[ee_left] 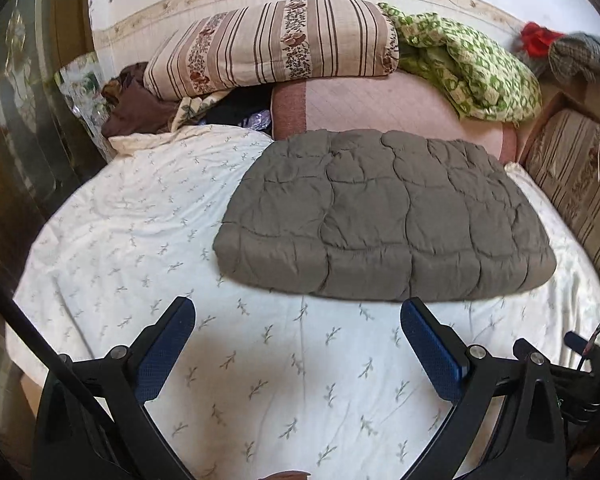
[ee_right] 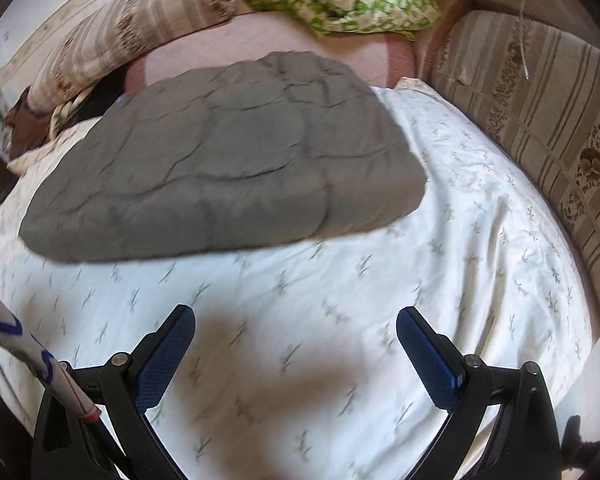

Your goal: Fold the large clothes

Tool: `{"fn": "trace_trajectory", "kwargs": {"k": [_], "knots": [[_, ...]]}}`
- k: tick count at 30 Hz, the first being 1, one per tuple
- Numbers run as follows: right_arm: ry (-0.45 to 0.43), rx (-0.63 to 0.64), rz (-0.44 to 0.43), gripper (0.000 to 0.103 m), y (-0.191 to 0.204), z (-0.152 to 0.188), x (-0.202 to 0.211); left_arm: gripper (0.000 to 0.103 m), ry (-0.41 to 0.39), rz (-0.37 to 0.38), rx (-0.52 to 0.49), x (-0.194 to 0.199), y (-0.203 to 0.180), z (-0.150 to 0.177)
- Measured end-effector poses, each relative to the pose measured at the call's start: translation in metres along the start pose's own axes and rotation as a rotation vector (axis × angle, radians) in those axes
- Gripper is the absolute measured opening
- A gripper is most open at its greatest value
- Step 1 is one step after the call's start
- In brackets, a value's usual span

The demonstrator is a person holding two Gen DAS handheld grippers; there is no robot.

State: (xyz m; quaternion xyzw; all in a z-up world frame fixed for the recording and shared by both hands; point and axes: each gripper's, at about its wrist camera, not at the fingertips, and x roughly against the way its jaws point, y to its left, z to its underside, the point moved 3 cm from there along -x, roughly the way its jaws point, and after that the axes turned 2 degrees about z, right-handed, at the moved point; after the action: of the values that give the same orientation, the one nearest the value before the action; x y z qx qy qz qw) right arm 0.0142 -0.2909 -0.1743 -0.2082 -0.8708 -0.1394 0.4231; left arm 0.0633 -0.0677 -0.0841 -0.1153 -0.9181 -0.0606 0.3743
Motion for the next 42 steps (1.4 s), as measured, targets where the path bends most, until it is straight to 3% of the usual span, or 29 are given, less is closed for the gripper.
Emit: {"fn": "trace_trajectory", "kwargs": {"k": [7, 16, 42], "knots": [[-0.019, 0.059, 0.009, 0.102, 0.025, 0.01, 0.013, 0.102, 0.037, 0.014, -0.001, 0.0, 0.0, 0.014], [-0.043, 0.134, 0.127, 0.102, 0.041, 0.012, 0.018, 0.102, 0.046, 0.005, -0.023, -0.001, -0.002, 0.025], [-0.05, 0.132, 0.185, 0.102, 0.033, 0.018, 0.018, 0.102, 0.115, 0.02, -0.092, -0.013, -0.037, 0.045]]}}
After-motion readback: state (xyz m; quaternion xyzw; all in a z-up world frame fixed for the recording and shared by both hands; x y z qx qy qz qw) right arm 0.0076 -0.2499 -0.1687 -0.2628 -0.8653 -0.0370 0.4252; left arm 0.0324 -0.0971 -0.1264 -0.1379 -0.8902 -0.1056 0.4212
